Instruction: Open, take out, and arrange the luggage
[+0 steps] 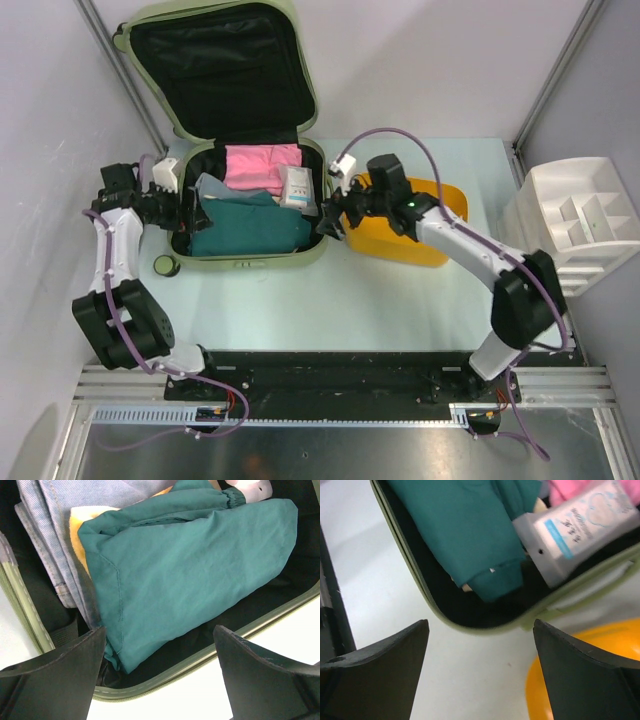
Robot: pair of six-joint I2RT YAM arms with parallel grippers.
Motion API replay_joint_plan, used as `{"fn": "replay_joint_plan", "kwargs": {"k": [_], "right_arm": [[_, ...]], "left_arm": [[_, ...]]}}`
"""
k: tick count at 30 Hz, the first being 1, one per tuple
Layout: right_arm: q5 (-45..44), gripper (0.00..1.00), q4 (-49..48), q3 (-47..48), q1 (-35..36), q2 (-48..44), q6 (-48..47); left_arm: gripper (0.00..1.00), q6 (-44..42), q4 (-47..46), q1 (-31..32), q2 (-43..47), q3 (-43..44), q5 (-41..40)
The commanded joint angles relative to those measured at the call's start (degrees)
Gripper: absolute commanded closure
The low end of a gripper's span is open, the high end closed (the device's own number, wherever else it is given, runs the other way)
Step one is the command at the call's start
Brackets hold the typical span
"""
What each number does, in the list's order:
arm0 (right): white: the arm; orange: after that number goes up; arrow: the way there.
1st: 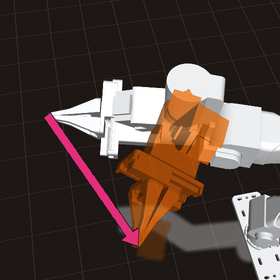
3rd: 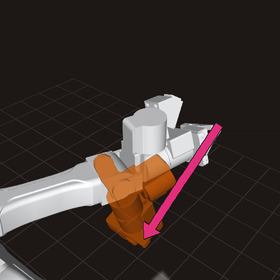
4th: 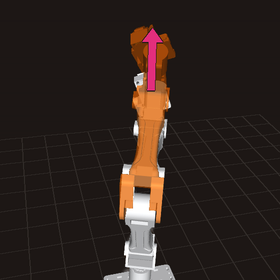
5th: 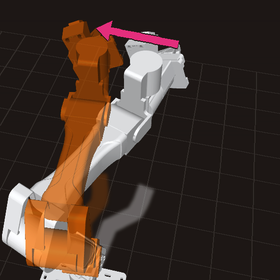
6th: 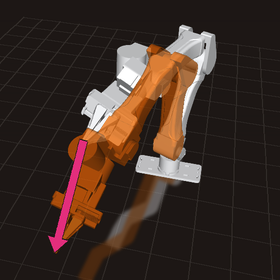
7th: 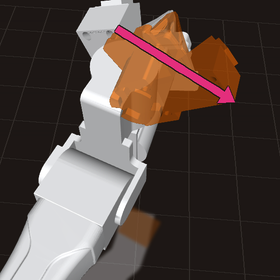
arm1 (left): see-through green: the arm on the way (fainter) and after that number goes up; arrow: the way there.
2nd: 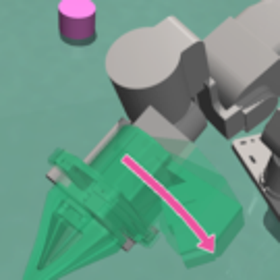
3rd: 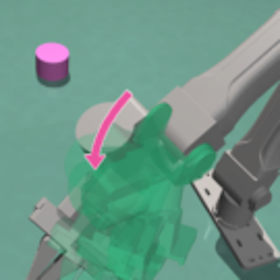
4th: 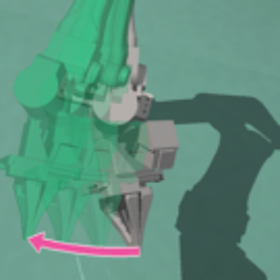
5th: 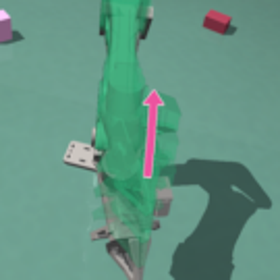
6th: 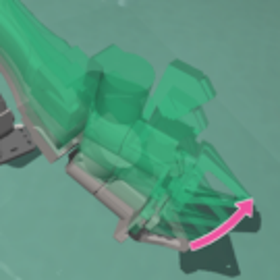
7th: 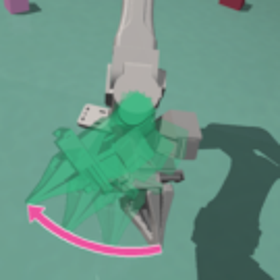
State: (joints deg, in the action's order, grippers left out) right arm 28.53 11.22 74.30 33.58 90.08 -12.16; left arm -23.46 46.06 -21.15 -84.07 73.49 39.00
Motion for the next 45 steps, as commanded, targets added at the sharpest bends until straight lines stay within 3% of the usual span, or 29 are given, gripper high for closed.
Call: {"fn": "replay_joint_plan", "kwargs": {"k": [1, 14, 24, 27, 30, 31, 37, 41, 45], "right_arm": [[2.9, 0.11, -7.1, 6.6, 2.1, 7.1, 8.8], [5.1, 0.10, -8.0, 19.6, 2.3, 20.2, 4.4], [7.2, 0.04, -6.6, 24.2, 2.3, 24.3, -3.1], [8.6, 0.01, -7.1, 25.0, 2.4, 25.4, -5.5], [10.0, 0.00, -8.2, 25.4, 2.5, 26.3, -9.2], [10.0, 0.00, -8.8, 25.4, 2.5, 26.5, -11.4], [11.6, 0.00, -12.6, 25.9, 3.6, 28.2, -20.7], [13.1, 0.00, -14.6, 25.5, 5.5, 28.8, -27.2], [16.7, 0.00, -18.7, 23.3, 7.1, 28.3, -33.0]], "left_arm": [[0.07, -4.5, -0.3, 2.3, -1.9, 1.0, 0.6], [0.07, -2.2, -2.2, 5.3, -20.0, 17.7, -3.5], [0.07, -5.4, -2.1, 5.9, -22.2, 14.6, 1.9], [0.13, -7.4, -2.1, 6.3, -20.9, 13.4, 4.8], [0.30, -10.9, -2.1, 7.0, -16.9, 10.4, 8.0], [0.41, -12.2, -2.1, 7.6, -14.1, 9.3, 8.3], [0.84, -21.4, -1.9, 8.9, -3.4, -0.7, 12.1], [0.99, -30.5, -1.8, 10.9, 5.5, -9.5, 11.9], [1.00, -38.3, -1.8, 13.8, 14.7, -16.4, 8.9]]}}
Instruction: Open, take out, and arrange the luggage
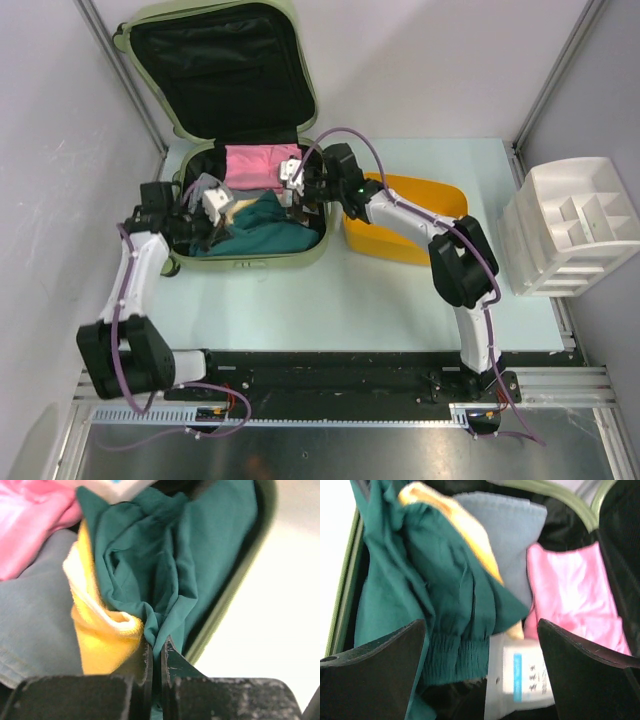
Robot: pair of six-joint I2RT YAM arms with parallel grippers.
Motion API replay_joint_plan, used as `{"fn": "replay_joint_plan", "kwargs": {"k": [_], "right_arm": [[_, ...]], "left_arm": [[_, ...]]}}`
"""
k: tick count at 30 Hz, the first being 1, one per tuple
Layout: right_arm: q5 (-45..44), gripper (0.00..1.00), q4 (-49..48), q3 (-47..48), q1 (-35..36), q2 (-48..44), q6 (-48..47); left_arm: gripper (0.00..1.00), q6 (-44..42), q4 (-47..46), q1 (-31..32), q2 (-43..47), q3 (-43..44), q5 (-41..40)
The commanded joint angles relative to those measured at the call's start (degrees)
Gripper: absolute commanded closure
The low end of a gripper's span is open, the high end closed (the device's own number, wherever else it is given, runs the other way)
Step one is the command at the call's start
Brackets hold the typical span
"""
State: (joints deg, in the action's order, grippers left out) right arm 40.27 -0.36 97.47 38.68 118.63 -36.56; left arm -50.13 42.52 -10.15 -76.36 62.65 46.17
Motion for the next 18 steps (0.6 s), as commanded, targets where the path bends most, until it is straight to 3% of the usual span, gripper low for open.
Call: {"fn": "replay_joint_plan", "kwargs": {"k": [1, 9, 12, 18], "right_arm": [[6.9, 0.00, -8.2, -0.2, 2.4, -0.2, -9.2], [21.1, 0.00, 0.0, 2.5, 5.1, -0.4, -17.8], [20.6, 0.00, 4.5, 3.7, 6.1, 0.7, -21.5], [18.4, 0.00, 13.4, 8.2, 5.7, 3.7, -22.4]], "left_arm": [[1.00, -12.6, 1.8, 3.5, 7.9, -6.5, 1.2], [1.00, -20.5, 2.0, 4.2, 15.0, -11.0, 0.2], [1.00, -24.0, 2.0, 4.3, 17.4, -12.7, -0.9], [0.97, -20.4, 2.0, 3.6, 14.9, -10.6, -2.0]]}}
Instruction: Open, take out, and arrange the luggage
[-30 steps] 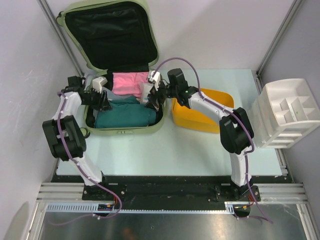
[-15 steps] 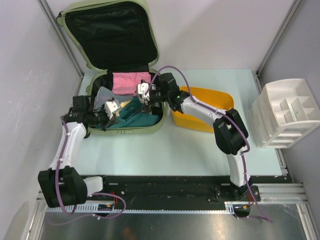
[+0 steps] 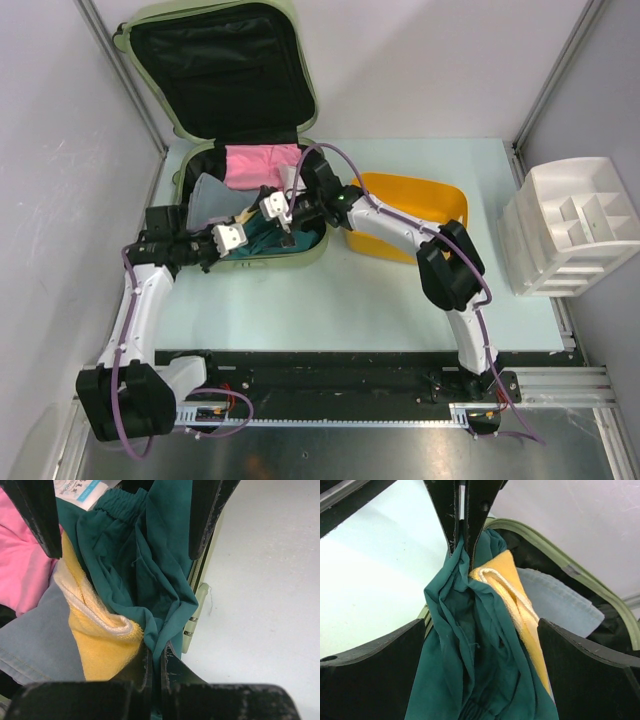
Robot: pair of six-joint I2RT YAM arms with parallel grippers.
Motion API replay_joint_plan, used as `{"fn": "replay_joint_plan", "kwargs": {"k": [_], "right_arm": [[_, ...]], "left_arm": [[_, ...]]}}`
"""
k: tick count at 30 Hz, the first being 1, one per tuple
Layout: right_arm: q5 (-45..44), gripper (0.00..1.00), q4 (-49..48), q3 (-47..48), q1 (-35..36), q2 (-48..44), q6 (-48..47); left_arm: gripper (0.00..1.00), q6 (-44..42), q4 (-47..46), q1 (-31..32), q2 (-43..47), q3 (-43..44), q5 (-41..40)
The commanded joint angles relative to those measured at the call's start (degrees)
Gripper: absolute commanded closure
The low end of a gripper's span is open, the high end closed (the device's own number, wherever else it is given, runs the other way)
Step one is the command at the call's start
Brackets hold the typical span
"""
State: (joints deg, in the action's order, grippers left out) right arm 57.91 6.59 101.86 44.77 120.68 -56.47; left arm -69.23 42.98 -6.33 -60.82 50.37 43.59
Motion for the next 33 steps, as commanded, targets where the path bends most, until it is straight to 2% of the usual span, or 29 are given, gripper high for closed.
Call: {"fn": "replay_joint_plan", "kwargs": {"k": [1, 9, 14, 16, 17, 18, 20, 22, 23, 25, 29, 33], "right_arm": [[0.5, 0.00, 6.9, 3.6, -0.5, 1.7, -2.5], [-4.0, 0.02, 12.5, 4.2, -1.6, 4.1, -5.3], [-8.9, 0.02, 10.3, 4.0, -2.1, 5.6, -5.1], [-11.0, 0.08, 7.3, 3.2, -2.1, 5.5, -3.4], [-11.5, 0.14, 6.8, 3.1, -2.1, 5.5, -3.0], [-12.5, 0.29, 6.2, 3.1, -2.1, 5.5, -2.7], [-13.3, 0.39, 6.1, 3.1, -2.1, 5.6, -2.9], [-13.3, 0.56, 6.8, 2.7, -2.0, 5.6, -4.3], [-13.0, 0.65, 6.8, 2.6, -2.0, 5.6, -5.1], [-13.0, 0.98, 6.3, 0.9, -1.6, 4.8, -6.5], [-12.4, 1.00, 1.8, -4.7, -0.9, 2.5, -8.9], [-12.2, 1.00, 0.3, -6.2, -0.7, 1.6, -9.4]], "left_arm": [[0.96, -0.8, 1.5, -0.4, -0.9, 2.1, 0.7], [0.91, -1.7, 1.7, -1.2, -1.5, 2.7, 1.3], [0.91, -3.2, 1.6, -1.2, -1.4, 2.8, 0.9], [0.90, -3.0, 1.6, -1.2, -1.8, 3.1, 0.8], [0.85, -2.3, 1.5, -1.2, -2.1, 3.2, 0.4], [0.79, -1.5, 1.6, -1.3, -2.5, 3.7, 0.0], [0.68, 2.1, 1.6, -1.8, -4.7, 5.6, -0.5], [0.61, 3.5, 1.7, -3.8, -5.8, 7.0, 0.1], [0.54, 3.5, 1.6, -4.5, -6.1, 7.2, 1.0], [0.49, 2.2, 1.7, -5.9, -5.9, 6.9, 1.4], [0.48, -0.7, 1.6, -6.5, -5.3, 5.3, 2.5], [0.50, -1.9, 1.6, -6.5, -7.0, 5.5, 4.5]]}}
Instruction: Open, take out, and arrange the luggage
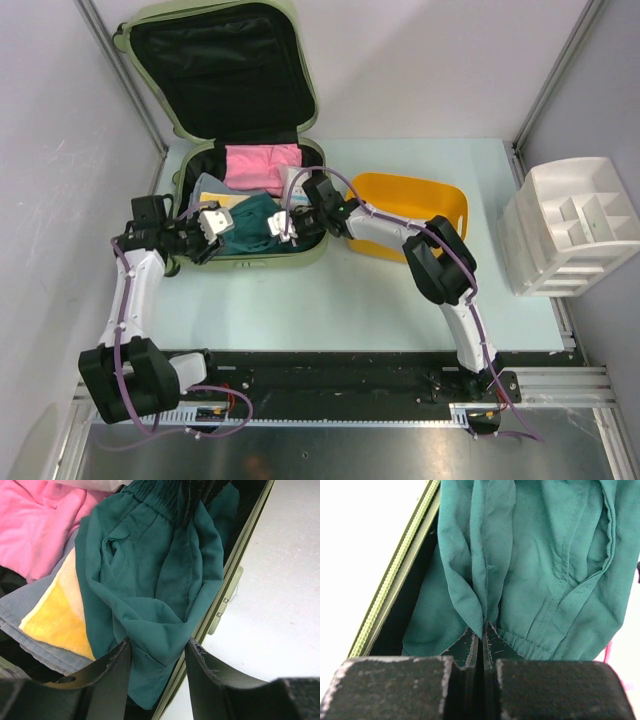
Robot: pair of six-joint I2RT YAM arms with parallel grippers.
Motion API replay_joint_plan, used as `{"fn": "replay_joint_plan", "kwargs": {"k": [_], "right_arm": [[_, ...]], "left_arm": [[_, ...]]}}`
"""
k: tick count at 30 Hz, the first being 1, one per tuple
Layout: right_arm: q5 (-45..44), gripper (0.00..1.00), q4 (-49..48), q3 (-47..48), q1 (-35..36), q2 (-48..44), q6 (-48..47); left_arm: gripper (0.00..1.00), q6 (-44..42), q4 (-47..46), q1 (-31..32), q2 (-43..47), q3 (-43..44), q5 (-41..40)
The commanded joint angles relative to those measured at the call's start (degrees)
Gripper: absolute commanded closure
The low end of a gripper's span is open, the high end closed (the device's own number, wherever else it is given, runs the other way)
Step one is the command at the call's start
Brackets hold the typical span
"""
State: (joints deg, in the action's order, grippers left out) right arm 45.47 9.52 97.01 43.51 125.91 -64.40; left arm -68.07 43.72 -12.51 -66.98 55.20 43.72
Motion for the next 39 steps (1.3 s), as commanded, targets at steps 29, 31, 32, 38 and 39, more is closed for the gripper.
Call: {"fn": "replay_joint_plan", "kwargs": {"k": [29, 31, 32, 38, 39], "right_arm": [[14.4, 0.00, -44.0, 1.8, 3.5, -3.9, 43.7], [13.5, 0.00, -43.6, 4.2, 4.3, -3.4, 45.5], [13.2, 0.00, -42.3, 4.9, 4.5, -2.8, 45.6], [8.8, 0.00, -34.7, 11.0, 5.4, 1.2, 40.4], [8.8, 0.00, -33.6, 11.8, 5.3, 2.7, 40.1]], "left_arm": [[1.00, 0.0, 0.8, 0.4, -0.2, 4.5, 3.8], [1.00, -0.3, 0.7, 0.3, -0.3, 4.6, 3.5], [1.00, -0.4, 0.8, 0.3, -0.3, 4.7, 3.6], [1.00, -0.7, 0.8, 0.4, 2.0, 4.7, 6.1], [1.00, -0.6, 0.8, 0.4, 2.2, 4.7, 6.2]]}}
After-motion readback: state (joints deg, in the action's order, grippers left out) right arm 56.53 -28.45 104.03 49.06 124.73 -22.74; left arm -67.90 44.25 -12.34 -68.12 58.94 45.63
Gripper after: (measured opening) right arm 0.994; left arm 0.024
